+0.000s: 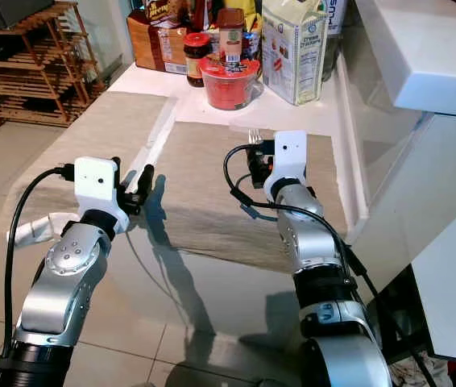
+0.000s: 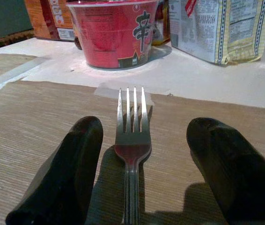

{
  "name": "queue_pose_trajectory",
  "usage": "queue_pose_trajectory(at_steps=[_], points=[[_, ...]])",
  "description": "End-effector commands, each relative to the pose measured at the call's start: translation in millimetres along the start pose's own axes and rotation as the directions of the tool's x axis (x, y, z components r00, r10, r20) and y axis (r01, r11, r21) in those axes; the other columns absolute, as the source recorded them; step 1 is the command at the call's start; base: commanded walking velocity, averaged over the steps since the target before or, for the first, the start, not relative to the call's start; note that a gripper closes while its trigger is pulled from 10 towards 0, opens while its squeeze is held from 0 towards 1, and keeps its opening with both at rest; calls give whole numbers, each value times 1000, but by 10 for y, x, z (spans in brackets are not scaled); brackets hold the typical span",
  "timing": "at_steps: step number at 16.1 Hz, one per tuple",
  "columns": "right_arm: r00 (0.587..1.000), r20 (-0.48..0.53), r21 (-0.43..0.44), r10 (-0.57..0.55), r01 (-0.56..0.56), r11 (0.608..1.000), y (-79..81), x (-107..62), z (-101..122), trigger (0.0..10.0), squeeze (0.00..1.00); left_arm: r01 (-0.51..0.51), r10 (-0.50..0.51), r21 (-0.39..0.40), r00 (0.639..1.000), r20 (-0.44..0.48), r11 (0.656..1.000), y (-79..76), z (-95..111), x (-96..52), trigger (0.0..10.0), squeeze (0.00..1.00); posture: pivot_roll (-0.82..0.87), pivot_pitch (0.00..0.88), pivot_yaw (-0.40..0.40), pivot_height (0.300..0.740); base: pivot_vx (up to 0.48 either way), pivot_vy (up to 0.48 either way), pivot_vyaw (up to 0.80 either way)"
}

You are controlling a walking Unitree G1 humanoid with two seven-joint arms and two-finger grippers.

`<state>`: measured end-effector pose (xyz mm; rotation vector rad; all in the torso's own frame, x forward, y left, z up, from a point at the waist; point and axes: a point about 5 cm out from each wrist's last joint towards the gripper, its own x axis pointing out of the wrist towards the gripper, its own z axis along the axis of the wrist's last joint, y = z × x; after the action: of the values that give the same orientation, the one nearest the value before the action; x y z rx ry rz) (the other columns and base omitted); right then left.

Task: Setting the table

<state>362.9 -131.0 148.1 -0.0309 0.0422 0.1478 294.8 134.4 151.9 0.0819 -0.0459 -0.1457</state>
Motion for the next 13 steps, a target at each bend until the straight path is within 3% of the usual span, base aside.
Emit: queue_pose_trajectory(at_steps=[1, 3, 5, 9, 13], points=[[1000, 9, -60, -30, 30, 998, -42, -34, -29, 10000, 0, -2, 2, 14, 1000, 7, 1000, 21, 29, -16, 10000, 0, 51, 70, 57, 740, 0, 0, 0], [986, 158, -151, -46, 70, 986, -59, -70, 182, 10000, 0, -4, 4, 12, 1000, 6, 1000, 15, 25, -19, 10000, 0, 46, 71, 54, 740, 0, 0, 0], [972, 231, -183, -50, 94, 979, -53, -123, 265, 10000, 0, -4, 4, 9, 1000, 6, 1000, 2, 24, -16, 10000, 0, 41, 73, 51, 740, 0, 0, 0], [952, 306, -159, -24, 76, 984, 43, -315, 327, 10000, 0, -8, 8, 3, 1000, 10, 1000, -8, 23, -17, 10000, 0, 32, 73, 43, 740, 0, 0, 0], [961, 273, -105, 45, -17, 994, 280, -490, 326, 10000, 0, -14, 14, 1, 1000, 14, 1000, 5, 32, -18, 10000, 0, 32, 70, 39, 740, 0, 0, 0]])
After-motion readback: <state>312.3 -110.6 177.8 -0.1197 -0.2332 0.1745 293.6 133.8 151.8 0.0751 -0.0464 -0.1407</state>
